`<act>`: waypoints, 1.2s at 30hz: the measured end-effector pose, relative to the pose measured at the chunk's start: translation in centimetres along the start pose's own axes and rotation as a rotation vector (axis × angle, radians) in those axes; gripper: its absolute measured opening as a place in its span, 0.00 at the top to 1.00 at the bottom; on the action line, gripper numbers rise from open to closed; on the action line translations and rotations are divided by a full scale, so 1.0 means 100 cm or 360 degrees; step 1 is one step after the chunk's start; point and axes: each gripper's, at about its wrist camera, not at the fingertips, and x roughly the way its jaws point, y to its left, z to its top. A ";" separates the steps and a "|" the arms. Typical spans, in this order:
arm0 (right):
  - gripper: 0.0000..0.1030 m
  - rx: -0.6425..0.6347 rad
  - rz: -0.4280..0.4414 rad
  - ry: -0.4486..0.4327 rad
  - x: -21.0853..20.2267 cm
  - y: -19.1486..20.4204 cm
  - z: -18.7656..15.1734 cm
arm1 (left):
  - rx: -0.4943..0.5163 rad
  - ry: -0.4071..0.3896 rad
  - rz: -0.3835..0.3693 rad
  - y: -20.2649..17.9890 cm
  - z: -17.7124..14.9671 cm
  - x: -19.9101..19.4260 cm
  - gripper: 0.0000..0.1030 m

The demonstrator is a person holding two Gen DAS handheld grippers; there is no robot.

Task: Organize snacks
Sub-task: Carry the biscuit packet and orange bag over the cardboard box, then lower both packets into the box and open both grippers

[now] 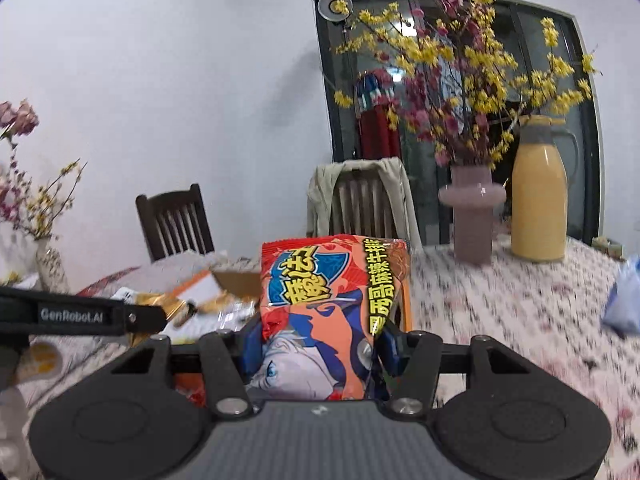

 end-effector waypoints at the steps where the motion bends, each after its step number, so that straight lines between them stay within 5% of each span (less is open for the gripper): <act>1: 0.46 -0.0001 -0.0007 -0.0005 0.007 0.000 0.005 | -0.0015 -0.0007 0.0007 0.003 0.006 0.007 0.53; 7: 0.46 -0.0010 -0.0040 0.0030 0.065 0.002 0.028 | -0.0070 0.0011 0.0093 0.022 0.024 0.055 0.53; 17: 0.44 -0.0007 -0.0032 0.0168 0.122 0.002 0.000 | -0.0122 0.0036 0.0113 0.044 0.012 0.102 0.51; 18: 0.41 -0.0006 -0.0019 0.0177 0.122 0.002 0.000 | -0.0125 0.0022 0.0113 0.045 0.011 0.100 0.40; 19: 0.28 -0.0003 -0.0006 0.0185 0.122 0.002 -0.001 | -0.0139 0.0006 0.0123 0.045 0.010 0.096 0.17; 21: 0.05 0.0006 -0.0007 0.0183 0.119 0.002 -0.002 | -0.0161 -0.0050 0.0163 0.046 0.009 0.088 0.00; 36: 0.00 -0.0010 -0.0027 0.0146 0.105 0.006 -0.002 | -0.0167 -0.0164 0.0185 0.041 0.014 0.062 0.00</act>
